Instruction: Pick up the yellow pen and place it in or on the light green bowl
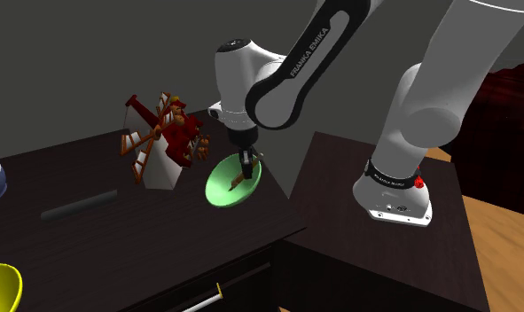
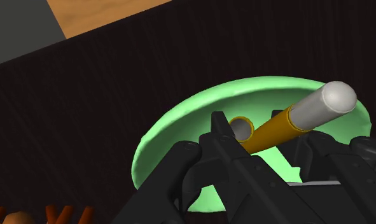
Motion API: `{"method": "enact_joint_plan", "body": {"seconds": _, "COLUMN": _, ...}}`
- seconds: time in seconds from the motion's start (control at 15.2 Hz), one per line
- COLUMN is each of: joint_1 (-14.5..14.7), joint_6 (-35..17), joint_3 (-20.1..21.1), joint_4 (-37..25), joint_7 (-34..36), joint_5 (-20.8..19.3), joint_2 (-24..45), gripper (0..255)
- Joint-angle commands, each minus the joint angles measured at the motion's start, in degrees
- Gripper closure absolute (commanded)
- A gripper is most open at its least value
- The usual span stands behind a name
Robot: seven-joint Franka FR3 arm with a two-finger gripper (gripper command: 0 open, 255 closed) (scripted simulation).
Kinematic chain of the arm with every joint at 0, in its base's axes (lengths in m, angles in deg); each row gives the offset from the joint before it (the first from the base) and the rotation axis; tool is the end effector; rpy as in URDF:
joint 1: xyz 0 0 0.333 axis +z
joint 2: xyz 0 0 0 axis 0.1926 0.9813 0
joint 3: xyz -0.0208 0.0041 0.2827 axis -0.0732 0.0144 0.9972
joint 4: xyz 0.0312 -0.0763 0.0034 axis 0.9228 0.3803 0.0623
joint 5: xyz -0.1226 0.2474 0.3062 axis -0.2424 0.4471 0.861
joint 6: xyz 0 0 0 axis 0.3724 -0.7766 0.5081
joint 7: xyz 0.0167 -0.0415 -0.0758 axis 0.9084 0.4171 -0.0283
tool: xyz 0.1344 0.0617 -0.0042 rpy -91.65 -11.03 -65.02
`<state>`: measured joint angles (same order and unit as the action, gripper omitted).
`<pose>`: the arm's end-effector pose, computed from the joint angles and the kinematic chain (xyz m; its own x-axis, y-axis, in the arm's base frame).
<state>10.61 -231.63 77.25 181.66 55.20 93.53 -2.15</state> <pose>0.3955 0.1397 0.1748 0.8775 0.4783 -0.0351 0.4766 -0.8779 -0.0474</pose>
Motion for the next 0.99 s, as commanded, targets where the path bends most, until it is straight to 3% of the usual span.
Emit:
{"method": "enact_joint_plan", "body": {"seconds": 0.0, "joint_1": -0.05, "joint_6": -0.52, "joint_3": 0.04, "joint_4": 0.01, "joint_7": 0.17, "joint_5": -0.19, "joint_2": 0.52, "gripper": 255}}
{"method": "enact_joint_plan", "body": {"seconds": 0.4, "joint_1": -0.05, "joint_6": -0.52, "joint_3": 0.04, "joint_4": 0.01, "joint_7": 0.17, "joint_5": -0.19, "joint_2": 0.52, "gripper": 255}}
{"method": "enact_joint_plan", "body": {"seconds": 0.46, "joint_1": -0.06, "joint_6": -0.51, "joint_3": 0.04, "joint_4": 0.0, "joint_7": 0.17, "joint_5": -0.2, "joint_2": 0.52, "gripper": 0}}
{"method": "enact_joint_plan", "body": {"seconds": 0.79, "joint_1": -0.05, "joint_6": -0.52, "joint_3": 0.04, "joint_4": 0.01, "joint_7": 0.17, "joint_5": -0.19, "joint_2": 0.52, "gripper": 0}}
{"method": "enact_joint_plan", "body": {"seconds": 0.92, "joint_1": 0.17, "joint_6": 4.4, "joint_3": -0.38, "joint_4": -1.0, "joint_7": -0.81, "joint_5": 1.04, "joint_2": -3.48, "gripper": 0}}
